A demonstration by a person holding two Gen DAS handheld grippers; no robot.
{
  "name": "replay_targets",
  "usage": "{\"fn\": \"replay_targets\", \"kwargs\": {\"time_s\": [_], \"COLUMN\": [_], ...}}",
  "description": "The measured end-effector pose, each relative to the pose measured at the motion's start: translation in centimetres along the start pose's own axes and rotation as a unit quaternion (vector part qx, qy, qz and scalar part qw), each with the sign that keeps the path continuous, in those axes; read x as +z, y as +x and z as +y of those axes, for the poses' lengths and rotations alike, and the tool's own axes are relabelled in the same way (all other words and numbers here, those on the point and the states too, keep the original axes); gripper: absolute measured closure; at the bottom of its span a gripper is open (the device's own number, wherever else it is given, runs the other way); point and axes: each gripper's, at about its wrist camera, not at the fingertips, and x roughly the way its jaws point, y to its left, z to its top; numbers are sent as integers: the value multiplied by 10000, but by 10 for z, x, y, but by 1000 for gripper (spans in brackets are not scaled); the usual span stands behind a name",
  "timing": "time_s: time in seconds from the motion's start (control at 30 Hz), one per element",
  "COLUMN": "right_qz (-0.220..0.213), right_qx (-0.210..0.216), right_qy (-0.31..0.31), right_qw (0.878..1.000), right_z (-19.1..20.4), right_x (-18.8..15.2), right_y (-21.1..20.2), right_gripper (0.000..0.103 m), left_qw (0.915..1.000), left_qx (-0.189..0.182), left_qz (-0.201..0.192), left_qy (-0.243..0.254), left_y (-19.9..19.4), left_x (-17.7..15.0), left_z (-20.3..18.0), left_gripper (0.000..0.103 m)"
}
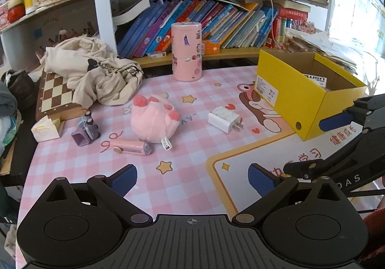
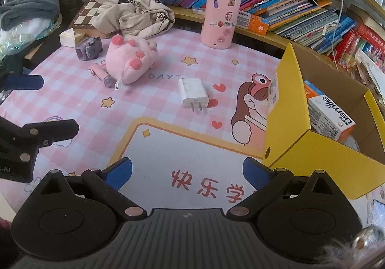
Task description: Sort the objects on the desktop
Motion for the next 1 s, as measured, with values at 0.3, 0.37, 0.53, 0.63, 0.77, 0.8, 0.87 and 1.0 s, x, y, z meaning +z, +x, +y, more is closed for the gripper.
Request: {"fn": "replay_targets", "kwargs": {"time_s": [0.3,0.37,0.53,0.63,0.77,0.8,0.87,1.0], "right_qz": [42,36,16,-58,-99,-100,-99,-77], "right_qx": [-36,-31,12,36,69,78,99,111], "right_qy": [-6,-3,-43,-111,-159,-163,-179,-218], "right_qw": [10000,10000,10000,9999,9998,9998,9997,9997], "right_z": [-6,-8,-11,-11,-12,-13,-13,-13], "right_x": [10,14,26,36,50,53,59,69], "right_y": [13,18,31,40,55,59,67,84], "right_gripper": [3,3,3,3,4,4,4,4], "left_qw": [10000,10000,9999,9997,9996,9995,9994,9993], "left_qx": [14,48,147,219,271,284,313,338], "left_qz": [42,40,7,-11,-66,-81,-103,-105], "left_qy": [-42,-54,-78,-83,-102,-105,-114,-123], "left_y": [15,18,30,39,53,57,65,81], "left_x": [7,9,17,22,30,32,35,41], "left_z": [6,8,16,20,26,27,29,33], "left_gripper": [3,3,3,3,3,3,3,3]}}
